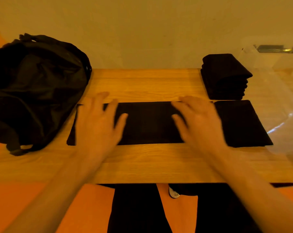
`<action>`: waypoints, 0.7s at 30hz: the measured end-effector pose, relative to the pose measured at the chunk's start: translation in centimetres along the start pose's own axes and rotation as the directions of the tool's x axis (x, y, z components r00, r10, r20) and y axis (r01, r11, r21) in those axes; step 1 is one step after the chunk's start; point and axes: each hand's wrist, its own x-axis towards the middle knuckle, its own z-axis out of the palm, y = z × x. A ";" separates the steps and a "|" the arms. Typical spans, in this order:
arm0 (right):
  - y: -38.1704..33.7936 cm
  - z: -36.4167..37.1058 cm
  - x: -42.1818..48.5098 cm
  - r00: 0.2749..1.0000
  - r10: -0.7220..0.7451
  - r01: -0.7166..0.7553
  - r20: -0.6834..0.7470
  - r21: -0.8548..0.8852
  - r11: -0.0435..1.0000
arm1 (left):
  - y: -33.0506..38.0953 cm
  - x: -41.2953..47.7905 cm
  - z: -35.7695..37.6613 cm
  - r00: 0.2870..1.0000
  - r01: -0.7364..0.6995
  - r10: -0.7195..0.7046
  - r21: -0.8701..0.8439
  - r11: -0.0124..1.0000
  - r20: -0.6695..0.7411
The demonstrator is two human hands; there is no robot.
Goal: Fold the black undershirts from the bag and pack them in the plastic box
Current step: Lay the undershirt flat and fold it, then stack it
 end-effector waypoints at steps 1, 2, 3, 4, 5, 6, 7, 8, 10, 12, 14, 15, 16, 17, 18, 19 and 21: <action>-1.2 1.0 0.2 0.995 -0.022 0.022 0.093 0.007 1.000 | 1.4 0.1 0.7 0.997 0.010 -0.012 0.017 1.000 0.082; -1.7 1.9 0.4 0.985 -0.002 0.005 0.174 -0.018 1.000 | 2.1 0.2 1.4 0.988 0.029 -0.036 0.048 0.998 0.151; -1.5 2.4 0.8 0.972 0.041 -0.029 0.233 -0.057 0.998 | 2.1 0.2 2.1 0.977 0.055 -0.072 0.086 0.995 0.201; -0.8 2.6 1.0 0.958 0.095 -0.069 0.271 -0.102 0.992 | 1.5 0.2 2.6 0.963 0.091 -0.118 0.123 0.988 0.242; 0.1 2.6 0.9 0.944 0.145 -0.106 0.296 -0.142 0.984 | 0.6 -0.1 3.2 0.945 0.135 -0.173 0.151 0.979 0.277; 1.0 2.6 0.6 0.930 0.185 -0.134 0.317 -0.174 0.976 | -0.3 -0.5 3.6 0.922 0.185 -0.230 0.168 0.968 0.312; 1.7 2.6 0.2 0.914 0.219 -0.160 0.342 -0.192 0.968 | -1.1 -0.8 3.8 0.897 0.227 -0.276 0.173 0.958 0.347; 2.0 2.6 -0.3 0.900 0.245 -0.184 0.361 -0.195 0.963 | -1.7 -1.0 3.9 0.875 0.257 -0.303 0.169 0.952 0.377; 1.9 2.5 -0.7 0.885 0.280 -0.221 0.372 -0.194 0.956 | -2.2 -1.0 3.8 0.856 0.274 -0.317 0.161 0.948 0.408; 1.4 2.6 -0.9 0.881 0.288 -0.232 0.375 -0.187 0.954 | -2.5 -1.0 3.5 0.850 0.279 -0.320 0.157 0.947 0.417; 0.8 2.7 -1.4 0.887 0.284 -0.234 0.365 -0.177 0.956 | -2.9 -1.1 3.4 0.845 0.287 -0.333 0.170 0.943 0.419; 0.5 2.8 -1.8 0.891 0.282 -0.234 0.355 -0.174 0.957 | -3.1 -1.3 3.3 0.844 0.286 -0.336 0.178 0.941 0.418; 0.2 2.8 -2.2 0.896 0.281 -0.234 0.343 -0.171 0.957 | -3.3 -1.6 3.3 0.846 0.279 -0.332 0.186 0.942 0.417; 0.1 2.7 -2.6 0.901 0.280 -0.236 0.330 -0.166 0.957 | -3.4 -1.8 3.2 0.850 0.267 -0.325 0.193 0.944 0.414; 0.1 2.7 -3.0 0.905 0.279 -0.238 0.321 -0.163 0.958 | -3.5 -2.1 3.2 0.855 0.255 -0.316 0.197 0.947 0.411; 0.2 2.6 -3.3 0.905 0.280 -0.238 0.320 -0.164 0.957 | -3.6 -2.3 3.1 0.859 0.246 -0.307 0.195 0.950 0.410; 0.4 2.5 -3.5 0.903 0.281 -0.236 0.326 -0.171 0.957 | -3.6 -2.6 3.0 0.865 0.235 -0.295 0.191 0.953 0.406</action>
